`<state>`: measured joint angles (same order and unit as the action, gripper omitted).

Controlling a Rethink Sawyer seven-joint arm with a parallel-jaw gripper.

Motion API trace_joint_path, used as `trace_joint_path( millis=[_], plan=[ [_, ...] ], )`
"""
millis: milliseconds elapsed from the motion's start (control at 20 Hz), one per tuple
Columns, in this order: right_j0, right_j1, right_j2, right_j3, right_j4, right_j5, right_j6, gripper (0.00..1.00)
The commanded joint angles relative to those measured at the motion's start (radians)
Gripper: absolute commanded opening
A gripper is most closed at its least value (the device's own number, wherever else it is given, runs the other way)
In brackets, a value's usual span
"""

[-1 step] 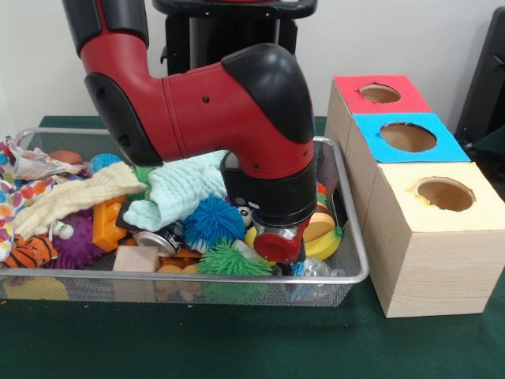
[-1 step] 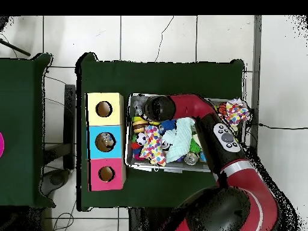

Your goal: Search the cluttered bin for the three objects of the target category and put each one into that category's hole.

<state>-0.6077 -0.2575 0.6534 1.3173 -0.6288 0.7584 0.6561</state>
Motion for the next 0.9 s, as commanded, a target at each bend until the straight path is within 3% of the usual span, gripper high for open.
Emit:
trace_joint_path(
  millis=[50,600,900],
  plan=[
    [-0.01,0.094,-0.057,-0.066,-0.041,-0.096,0.064,1.0],
    [-0.014,0.123,-0.047,-0.083,-0.039,-0.111,0.05,1.0],
    [0.015,0.091,-0.069,-0.075,-0.042,-0.107,0.102,1.0]
  ],
)
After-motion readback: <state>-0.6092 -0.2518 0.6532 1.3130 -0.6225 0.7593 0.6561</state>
